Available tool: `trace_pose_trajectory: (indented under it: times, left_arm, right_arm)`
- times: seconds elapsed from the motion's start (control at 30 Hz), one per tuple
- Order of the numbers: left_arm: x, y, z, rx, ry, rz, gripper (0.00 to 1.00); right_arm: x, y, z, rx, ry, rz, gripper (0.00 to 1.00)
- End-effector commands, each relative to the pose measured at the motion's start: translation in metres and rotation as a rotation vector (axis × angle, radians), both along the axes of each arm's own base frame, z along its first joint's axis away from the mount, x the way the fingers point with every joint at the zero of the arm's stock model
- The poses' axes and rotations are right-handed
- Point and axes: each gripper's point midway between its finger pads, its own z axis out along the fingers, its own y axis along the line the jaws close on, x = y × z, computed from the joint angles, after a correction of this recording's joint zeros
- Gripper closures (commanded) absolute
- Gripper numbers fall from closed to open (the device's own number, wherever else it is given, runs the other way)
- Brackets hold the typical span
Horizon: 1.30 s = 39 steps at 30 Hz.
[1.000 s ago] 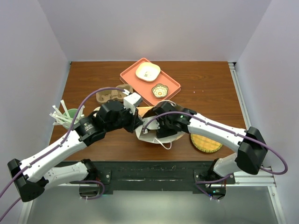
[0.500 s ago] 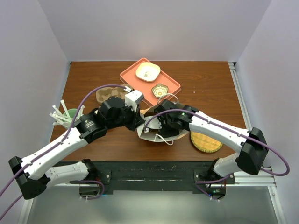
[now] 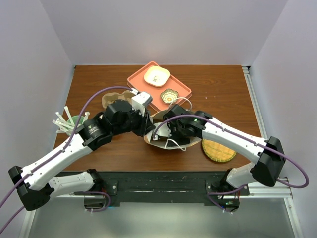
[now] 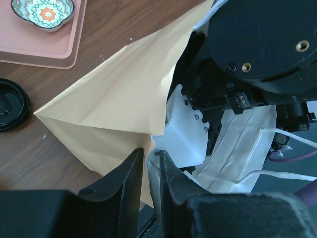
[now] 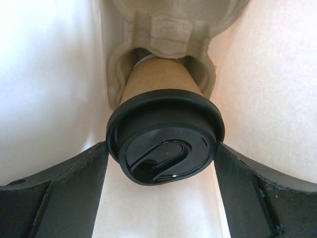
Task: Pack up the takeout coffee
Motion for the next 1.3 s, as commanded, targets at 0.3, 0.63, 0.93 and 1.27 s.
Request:
trace_pose_trajectory:
  times: [0.3,0.63,0.93,1.27]
  left_arm:
    - [0.016,0.004,0.038,-0.041,-0.058,0.097,0.69]
    - [0.005,0.005,0.046,-0.103,-0.024,0.094,0.62]
    - [0.004,0.012,0.043,-0.088,-0.005,0.128,0.72]
    - [0.006,0.015,0.031,-0.062,0.023,0.155,0.89]
  right_arm:
    - [-0.003,0.022,0.031,0.113,-0.019,0.045,0.18]
    - [-0.002,0.023,0.033,0.113,-0.020,0.040,0.19]
    - [-0.007,0.028,0.038,0.133,0.013,0.053,0.19]
    - [-0.010,0.025,0.047,0.142,0.019,0.036,0.20]
